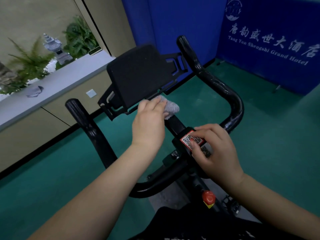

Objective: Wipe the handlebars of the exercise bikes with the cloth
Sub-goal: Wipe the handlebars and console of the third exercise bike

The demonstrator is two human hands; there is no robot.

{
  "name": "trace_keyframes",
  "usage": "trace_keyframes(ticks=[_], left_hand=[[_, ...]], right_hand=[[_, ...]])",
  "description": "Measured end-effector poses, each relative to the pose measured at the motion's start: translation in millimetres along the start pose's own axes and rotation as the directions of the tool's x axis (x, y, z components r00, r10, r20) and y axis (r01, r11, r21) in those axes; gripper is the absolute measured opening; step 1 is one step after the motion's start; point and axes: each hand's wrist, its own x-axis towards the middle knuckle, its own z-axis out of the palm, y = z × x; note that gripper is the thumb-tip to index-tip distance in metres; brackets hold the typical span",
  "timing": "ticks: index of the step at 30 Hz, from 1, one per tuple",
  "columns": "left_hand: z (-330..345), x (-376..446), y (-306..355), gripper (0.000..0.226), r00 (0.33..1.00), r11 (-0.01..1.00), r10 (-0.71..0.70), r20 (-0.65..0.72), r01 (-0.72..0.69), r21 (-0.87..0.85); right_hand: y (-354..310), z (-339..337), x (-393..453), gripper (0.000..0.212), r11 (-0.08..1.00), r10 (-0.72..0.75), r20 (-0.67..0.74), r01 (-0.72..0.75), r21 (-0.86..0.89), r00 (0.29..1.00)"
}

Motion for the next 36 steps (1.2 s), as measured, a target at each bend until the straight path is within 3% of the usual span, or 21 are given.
trace_keyframes(ticks=[4, 8, 13, 18, 21, 24, 29, 32, 36], left_hand=[[0.5, -2.9, 7.4, 0.038, 1.000, 1.000, 0.004, 0.027, -0.003, -0.019], [-5.5, -35.9, 4.6, 0.036, 0.989, 0.982, 0.138, 0.044, -0.131, -0.139], [-5.5, -8.4, -9.7, 0.036, 1.000, 0.998, -0.015, 0.018, 0.017, -0.064], [-6.3, -16.3, 6.6, 0.036, 0.993, 0.988, 0.093, 0.070, -0.084, -0.127], [-11.6, -31.3, 4.6, 0.036, 0.999, 0.977, 0.046, 0.004, -0.044, -0.210], [-20.8, -46.2, 11.5, 0.037, 0.989, 0.967, 0.050, -0.136, -0.082, -0.241], [-38.3, -59.9, 32.3, 0.042, 0.969, 0.938, 0.130, -0.209, -0.188, -0.290], [-45.1, -66.3, 32.7, 0.049, 0.986, 0.934, 0.055, -0.160, -0.107, -0.342], [-45.7, -83.9, 21.5, 0.041, 0.997, 0.941, -0.077, 0.010, 0.075, -0.331]], right_hand=[[-1.0, -0.1, -0.5, 0.018, 1.000, -0.001, -0.001, 0.001, -0.002, 1.000], [0.1, -0.1, 0.2, 0.018, 1.000, 0.000, 0.009, 0.001, -0.005, 1.000], [0.7, -1.6, 0.4, 0.018, 1.000, -0.002, 0.022, 0.002, -0.011, 1.000], [-1.4, -3.6, 3.9, 0.019, 1.000, 0.001, 0.063, -0.001, -0.002, 0.998], [-3.7, -13.4, 14.5, 0.015, 0.990, 0.110, 0.060, -0.114, 0.083, 0.992], [-7.8, -25.9, 34.0, 0.024, 0.958, 0.233, 0.072, -0.241, 0.153, 0.970], [-25.4, -33.7, 53.1, 0.026, 0.956, 0.177, 0.271, -0.230, 0.182, 0.946], [-32.6, -37.2, 54.2, 0.011, 0.918, 0.212, 0.284, -0.291, 0.271, 0.935], [-23.6, -59.2, 57.1, 0.019, 0.887, 0.334, 0.208, -0.381, 0.259, 0.919]])
